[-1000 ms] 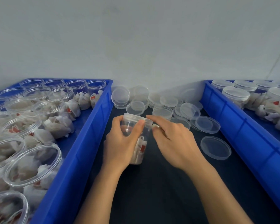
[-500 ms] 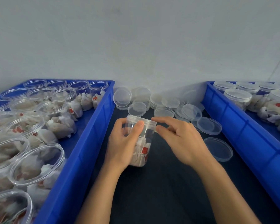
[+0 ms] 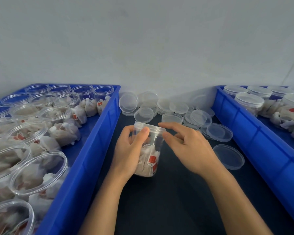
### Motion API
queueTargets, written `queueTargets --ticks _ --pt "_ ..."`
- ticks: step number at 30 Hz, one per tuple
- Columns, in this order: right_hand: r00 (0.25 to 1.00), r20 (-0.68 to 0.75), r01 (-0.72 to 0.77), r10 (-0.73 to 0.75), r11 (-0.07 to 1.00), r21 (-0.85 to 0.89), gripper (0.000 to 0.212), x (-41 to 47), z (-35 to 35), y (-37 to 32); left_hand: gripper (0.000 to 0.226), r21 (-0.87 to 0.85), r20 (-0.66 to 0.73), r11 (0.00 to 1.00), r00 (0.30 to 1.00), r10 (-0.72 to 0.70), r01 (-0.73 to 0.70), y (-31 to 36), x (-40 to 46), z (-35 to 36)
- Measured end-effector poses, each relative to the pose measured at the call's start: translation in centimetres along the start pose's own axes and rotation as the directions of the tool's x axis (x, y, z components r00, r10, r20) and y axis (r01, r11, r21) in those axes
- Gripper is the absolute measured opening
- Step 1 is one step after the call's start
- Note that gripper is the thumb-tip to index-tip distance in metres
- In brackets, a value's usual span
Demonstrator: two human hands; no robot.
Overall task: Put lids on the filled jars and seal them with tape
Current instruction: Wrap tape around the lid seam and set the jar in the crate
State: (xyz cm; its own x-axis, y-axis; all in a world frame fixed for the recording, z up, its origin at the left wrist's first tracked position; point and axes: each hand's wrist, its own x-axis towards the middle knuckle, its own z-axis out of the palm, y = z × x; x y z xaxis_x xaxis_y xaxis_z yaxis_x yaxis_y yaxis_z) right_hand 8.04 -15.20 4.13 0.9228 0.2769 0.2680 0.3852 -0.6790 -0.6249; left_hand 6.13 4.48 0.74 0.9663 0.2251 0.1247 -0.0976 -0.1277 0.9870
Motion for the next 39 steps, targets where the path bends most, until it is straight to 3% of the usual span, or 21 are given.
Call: queueTargets --ticks 7,10,13,16,19,24,34,39 --pt "1.000 -0.002 -0.005 0.005 1.000 0.004 0.024 -0.1 0.4 -0.3 0.070 0.010 0.105 0.999 0.993 -0.050 0.049 0.1 -0.1 -0.6" --pt "1.000 -0.023 -0.014 0.013 1.000 -0.009 0.024 -0.1 0.4 -0.3 0.066 0.136 -0.017 0.991 1.000 0.005 -0.003 0.2 -0.4 0.1" --pt "0.998 -0.057 -0.014 0.010 0.997 -0.070 0.026 -0.2 0.5 -0.8 0.051 0.304 -0.199 0.946 0.963 0.181 -0.115 0.4 -0.8 0.6" --pt "0.995 -0.097 -0.008 -0.003 0.994 -0.113 0.027 -0.4 0.8 -1.5 0.048 0.330 -0.207 0.937 0.961 0.186 -0.110 0.7 -1.3 1.1" --pt "0.994 -0.104 0.017 -0.031 0.990 -0.141 0.026 -0.6 1.0 -1.8 0.059 0.407 -0.157 0.909 0.974 0.166 -0.089 0.8 -1.3 1.4" --pt "0.998 -0.049 0.042 -0.048 0.991 -0.127 0.038 -0.5 0.8 -1.4 0.068 0.327 -0.189 0.943 0.973 0.131 -0.064 0.5 -0.8 1.0" --pt "0.997 -0.035 0.064 -0.068 0.993 -0.102 0.032 -0.2 0.3 -0.1 0.060 0.087 -0.151 0.996 0.987 0.048 -0.035 0.7 -0.9 0.9" --pt "0.998 -0.016 0.062 -0.065 0.992 -0.110 0.035 -0.1 0.2 0.0 0.064 0.047 -0.124 0.998 0.992 0.036 -0.030 0.8 -0.8 0.7"
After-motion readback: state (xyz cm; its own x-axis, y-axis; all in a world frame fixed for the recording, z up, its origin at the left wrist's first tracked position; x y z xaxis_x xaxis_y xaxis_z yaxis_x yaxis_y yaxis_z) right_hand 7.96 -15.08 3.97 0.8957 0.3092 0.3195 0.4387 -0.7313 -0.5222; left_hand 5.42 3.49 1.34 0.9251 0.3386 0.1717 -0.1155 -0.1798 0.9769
